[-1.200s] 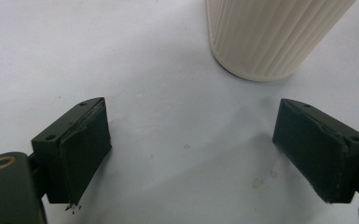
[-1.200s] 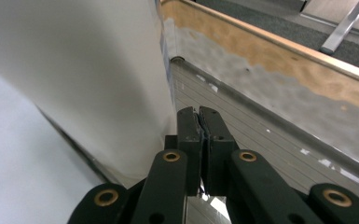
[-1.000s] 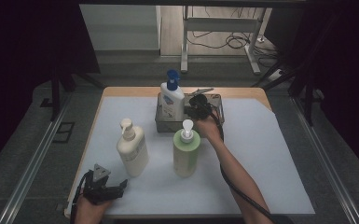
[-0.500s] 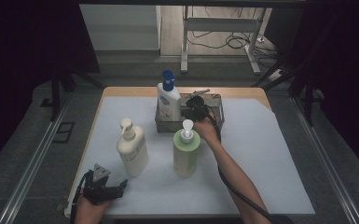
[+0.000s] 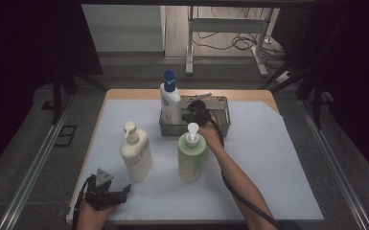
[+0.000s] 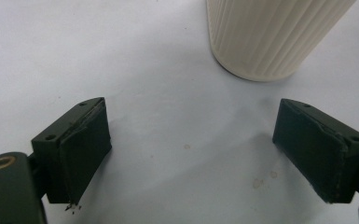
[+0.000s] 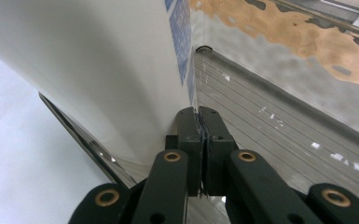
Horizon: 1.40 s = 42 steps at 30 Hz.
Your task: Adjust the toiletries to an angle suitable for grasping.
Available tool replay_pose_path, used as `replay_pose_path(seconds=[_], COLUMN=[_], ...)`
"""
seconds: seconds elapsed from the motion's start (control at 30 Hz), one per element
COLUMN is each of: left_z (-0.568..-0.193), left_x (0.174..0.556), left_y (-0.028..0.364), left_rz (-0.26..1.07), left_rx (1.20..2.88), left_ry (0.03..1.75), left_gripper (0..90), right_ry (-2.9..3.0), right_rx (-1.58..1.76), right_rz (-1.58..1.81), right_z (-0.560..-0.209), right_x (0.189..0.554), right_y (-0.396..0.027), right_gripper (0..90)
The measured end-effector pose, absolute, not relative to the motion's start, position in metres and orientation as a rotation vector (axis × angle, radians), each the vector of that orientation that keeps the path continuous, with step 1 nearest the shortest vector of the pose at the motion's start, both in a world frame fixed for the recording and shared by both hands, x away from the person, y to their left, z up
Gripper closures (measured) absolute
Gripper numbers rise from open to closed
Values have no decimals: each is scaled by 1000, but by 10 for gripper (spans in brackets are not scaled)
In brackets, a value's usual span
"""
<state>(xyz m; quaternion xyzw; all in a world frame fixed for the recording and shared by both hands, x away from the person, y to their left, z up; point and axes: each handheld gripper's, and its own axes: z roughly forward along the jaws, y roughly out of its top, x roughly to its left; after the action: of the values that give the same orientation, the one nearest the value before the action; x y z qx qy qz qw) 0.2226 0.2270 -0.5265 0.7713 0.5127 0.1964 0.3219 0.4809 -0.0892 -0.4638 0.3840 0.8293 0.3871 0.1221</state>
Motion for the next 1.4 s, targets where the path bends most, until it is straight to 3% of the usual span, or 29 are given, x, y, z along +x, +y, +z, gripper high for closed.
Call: replay_pose_path(seconds=[1.4], left_z=[-526], left_x=[223], left_y=[227], left_rz=[516], left_rx=[2026], left_ry=[1346], left_gripper=[106], right_ry=[2488], right_rx=[1036], right_rz=[1147], right_z=[-460], right_x=[476], right_y=[-74], right_gripper=[857])
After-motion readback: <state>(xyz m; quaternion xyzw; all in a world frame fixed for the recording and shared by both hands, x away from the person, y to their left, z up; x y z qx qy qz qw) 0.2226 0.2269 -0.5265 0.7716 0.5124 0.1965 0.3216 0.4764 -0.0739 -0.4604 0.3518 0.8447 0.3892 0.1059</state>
